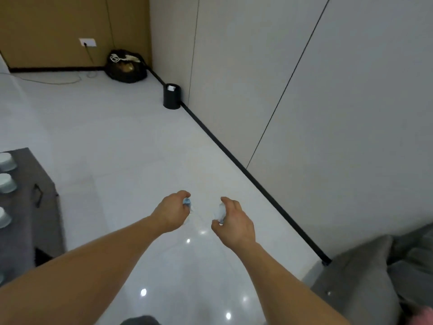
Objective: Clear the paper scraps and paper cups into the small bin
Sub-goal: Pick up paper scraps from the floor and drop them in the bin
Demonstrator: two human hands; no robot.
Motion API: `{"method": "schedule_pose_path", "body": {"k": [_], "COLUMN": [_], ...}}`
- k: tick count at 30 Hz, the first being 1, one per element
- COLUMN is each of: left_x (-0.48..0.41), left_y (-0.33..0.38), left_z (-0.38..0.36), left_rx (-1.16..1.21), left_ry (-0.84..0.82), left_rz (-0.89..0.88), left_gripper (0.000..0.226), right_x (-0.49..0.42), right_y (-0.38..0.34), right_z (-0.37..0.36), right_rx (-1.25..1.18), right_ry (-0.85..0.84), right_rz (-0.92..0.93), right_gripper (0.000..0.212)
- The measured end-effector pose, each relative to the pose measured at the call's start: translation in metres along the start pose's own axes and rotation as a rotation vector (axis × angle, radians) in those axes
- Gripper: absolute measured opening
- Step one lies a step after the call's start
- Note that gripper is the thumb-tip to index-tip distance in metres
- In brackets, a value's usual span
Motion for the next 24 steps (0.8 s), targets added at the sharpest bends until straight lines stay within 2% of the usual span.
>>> {"method": "schedule_pose_path", "body": {"k": [6,12,24], "left_x": [-0.083,-0.194,-0.403], "left_y": [-0.047,-0.096,-0.118], "left_z": [0.057,0.134,0.26], "left_rx": [0.064,0.082,0.062], "left_ry": [0.113,0.154,0.178], "left_rz": [0.134,0.174,0.202], "left_gripper": [0.039,0.04,0.042], "right_x": [-0.116,-0.249,-0.483], "right_y": [-0.051,-0.11,-0.207], "right_z": [-0.025,-0.044,-0.049], "right_rx": [0.031,0.015,-0.022], "right_ry": [-0.101,-0.116,-0.12], "right_rz": [0.137,0.13,0.176], "right_gripper": [0.067,0.068,0.069]}}
Point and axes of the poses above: each hand's wrist, its own x-axis away from the middle knuckle, its own z-axis out of the back of the hand, y = z × x, the point moved 6 cm from there along -x, towards the middle knuckle, and after that the axes turned 7 degrees about x, right-handed, at the moved point
